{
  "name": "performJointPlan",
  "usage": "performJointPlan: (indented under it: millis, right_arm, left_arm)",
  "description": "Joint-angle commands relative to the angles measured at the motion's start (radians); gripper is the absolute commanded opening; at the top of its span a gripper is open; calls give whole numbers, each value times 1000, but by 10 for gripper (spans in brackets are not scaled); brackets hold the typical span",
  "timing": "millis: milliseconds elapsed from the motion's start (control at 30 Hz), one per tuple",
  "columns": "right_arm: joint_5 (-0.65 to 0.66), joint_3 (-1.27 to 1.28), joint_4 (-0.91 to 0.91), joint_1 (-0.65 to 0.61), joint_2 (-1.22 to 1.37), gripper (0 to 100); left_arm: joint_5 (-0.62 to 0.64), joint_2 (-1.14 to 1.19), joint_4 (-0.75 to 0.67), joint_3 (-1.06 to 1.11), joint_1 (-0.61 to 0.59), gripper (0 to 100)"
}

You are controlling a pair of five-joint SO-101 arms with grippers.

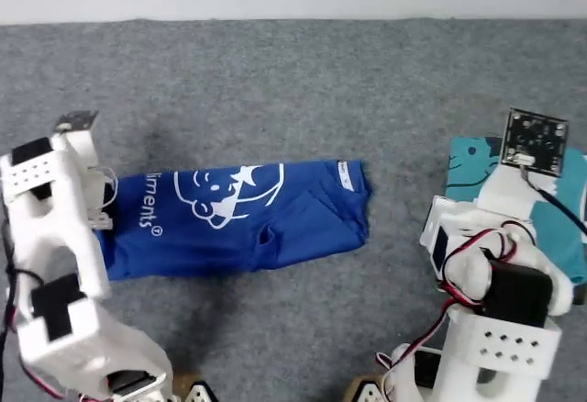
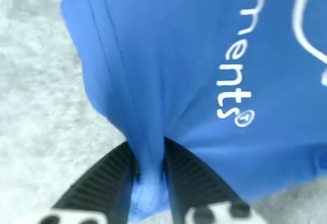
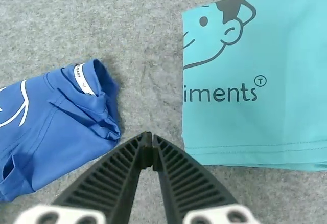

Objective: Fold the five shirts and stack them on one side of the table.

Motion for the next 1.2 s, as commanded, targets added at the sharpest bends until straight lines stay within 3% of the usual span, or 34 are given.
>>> performJointPlan:
  millis: [0,467,867,1167]
  right_arm:
    - [2,-34,5,10,-10,8]
    - [0,49,5,10,-19,9]
    - [-2,51,2,10,-15,9]
    - [-2,51,5,10,-12,9]
  left_arm:
    - [-18,-143,66,-2,83,13]
    - [92,-379,190,-4,601,13]
    - [167,-374,-41,-39,882,13]
    - [186,-270,-192,-45,974,14]
